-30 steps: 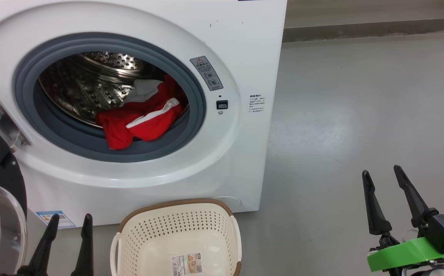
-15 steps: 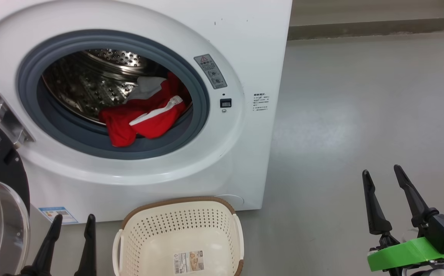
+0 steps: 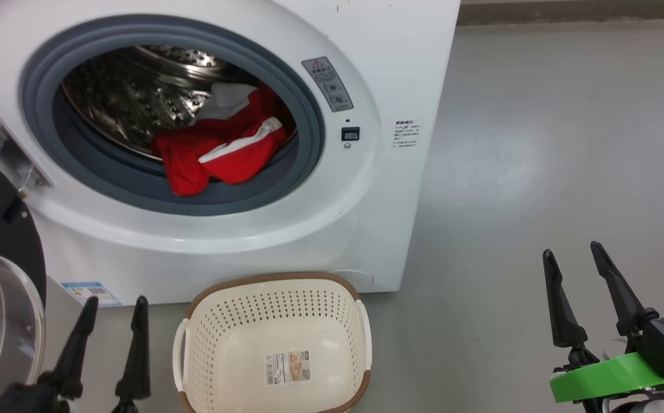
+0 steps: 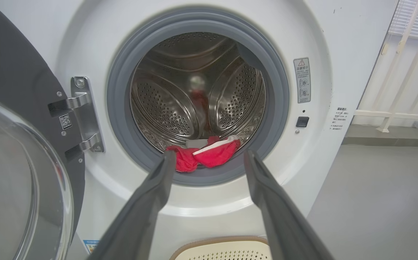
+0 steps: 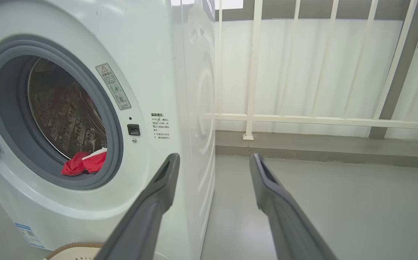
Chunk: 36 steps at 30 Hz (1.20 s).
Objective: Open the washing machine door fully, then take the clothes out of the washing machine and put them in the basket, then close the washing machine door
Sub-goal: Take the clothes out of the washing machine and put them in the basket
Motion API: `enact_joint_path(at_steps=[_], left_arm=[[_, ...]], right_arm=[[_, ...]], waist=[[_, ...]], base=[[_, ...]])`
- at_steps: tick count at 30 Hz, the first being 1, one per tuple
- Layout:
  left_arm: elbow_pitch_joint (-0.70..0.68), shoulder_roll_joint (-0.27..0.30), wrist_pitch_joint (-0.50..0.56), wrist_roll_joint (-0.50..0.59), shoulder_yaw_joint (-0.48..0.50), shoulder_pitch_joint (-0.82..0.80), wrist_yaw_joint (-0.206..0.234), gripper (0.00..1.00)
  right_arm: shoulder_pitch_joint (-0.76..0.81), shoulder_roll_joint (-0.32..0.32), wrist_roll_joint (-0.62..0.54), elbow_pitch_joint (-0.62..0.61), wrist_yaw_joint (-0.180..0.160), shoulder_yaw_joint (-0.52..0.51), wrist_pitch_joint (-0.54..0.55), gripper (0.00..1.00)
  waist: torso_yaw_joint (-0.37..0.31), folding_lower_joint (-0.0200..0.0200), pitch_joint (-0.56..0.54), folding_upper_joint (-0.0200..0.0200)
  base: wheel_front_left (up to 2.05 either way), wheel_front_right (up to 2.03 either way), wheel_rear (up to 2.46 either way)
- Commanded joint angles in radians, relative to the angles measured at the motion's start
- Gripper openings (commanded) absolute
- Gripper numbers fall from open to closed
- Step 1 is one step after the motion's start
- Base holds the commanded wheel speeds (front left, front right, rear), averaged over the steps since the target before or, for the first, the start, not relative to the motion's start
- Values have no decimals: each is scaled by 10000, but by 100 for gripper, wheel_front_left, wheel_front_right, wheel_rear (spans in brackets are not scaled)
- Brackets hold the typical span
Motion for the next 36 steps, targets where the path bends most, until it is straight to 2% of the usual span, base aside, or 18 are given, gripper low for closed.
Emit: enact_joint_path(at_steps=[1, 9, 23, 36], left_arm=[[-178, 141, -43, -6, 324, -482, 67, 100], [225, 270, -22, -45, -65, -1706, -260, 100], [1416, 434, -128, 689, -354, -4640, -343, 100], [3140, 233, -136, 1017, -150, -7345, -581, 100]], right_arm=[[-374, -108, -68, -298, 63, 204, -65, 100], [-935, -108, -182, -414, 63, 243, -65, 100], [-1913, -108, -438, -576, 63, 250, -65, 100], [-2507, -108, -488, -697, 63, 284, -65, 100]], waist=[[84, 0, 176, 0], [275, 0, 1132, 0], [320, 0, 2931, 0], [195, 0, 4023, 0]], base=[[0, 0, 0], [0, 0, 0], [0, 0, 0], [0, 0, 0]])
